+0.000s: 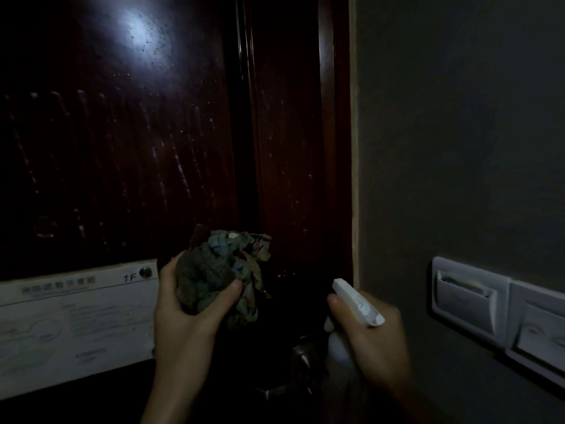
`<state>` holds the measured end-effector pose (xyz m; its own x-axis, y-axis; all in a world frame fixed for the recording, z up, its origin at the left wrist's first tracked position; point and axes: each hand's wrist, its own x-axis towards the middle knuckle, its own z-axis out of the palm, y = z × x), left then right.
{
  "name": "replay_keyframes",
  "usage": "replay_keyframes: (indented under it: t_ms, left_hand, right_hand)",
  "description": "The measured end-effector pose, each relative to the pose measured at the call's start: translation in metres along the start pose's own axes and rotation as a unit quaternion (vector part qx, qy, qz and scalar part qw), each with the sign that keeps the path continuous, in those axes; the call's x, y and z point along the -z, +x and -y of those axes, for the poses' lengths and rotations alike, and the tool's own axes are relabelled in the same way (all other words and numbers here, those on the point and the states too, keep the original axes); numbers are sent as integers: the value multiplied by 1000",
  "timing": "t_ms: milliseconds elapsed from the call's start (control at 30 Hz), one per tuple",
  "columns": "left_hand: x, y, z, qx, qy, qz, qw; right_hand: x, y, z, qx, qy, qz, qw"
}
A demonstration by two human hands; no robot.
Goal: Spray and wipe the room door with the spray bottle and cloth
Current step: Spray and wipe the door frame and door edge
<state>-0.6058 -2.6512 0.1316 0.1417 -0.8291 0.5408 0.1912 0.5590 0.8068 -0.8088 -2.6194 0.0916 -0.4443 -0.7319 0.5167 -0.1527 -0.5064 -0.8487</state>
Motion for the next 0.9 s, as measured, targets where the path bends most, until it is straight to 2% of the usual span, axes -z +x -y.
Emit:
replay_keyframes:
  t_ms: [100,300,433,500,633,767,900]
  left_hand:
    - [-1,-1,0,-2,3,2,1000]
    - [-3,-1,1,-6,6,-5,1000]
    - [-4,0,-1,-9,6,-7,1000]
    - [-4,2,-1,-13,6,-8,1000]
    - [-3,4,-3,-22,10,-8,1000]
    - [-3,5,-6,-24,8,-9,1000]
    - [-4,6,-7,-25,7,-9,1000]
  right_hand:
    - [2,-1,-2,5,-14,-17,1000]
    - [7,-3,7,71,-41,-38,996]
    - [6,3,4,57,-28,-23,998]
    - [7,2,5,60,-69,-12,996]
    - [10,2,6,77,-24,-21,997]
    - [8,5,6,60,-12,-23,998]
    - [3,5,8,90,-12,-42,995]
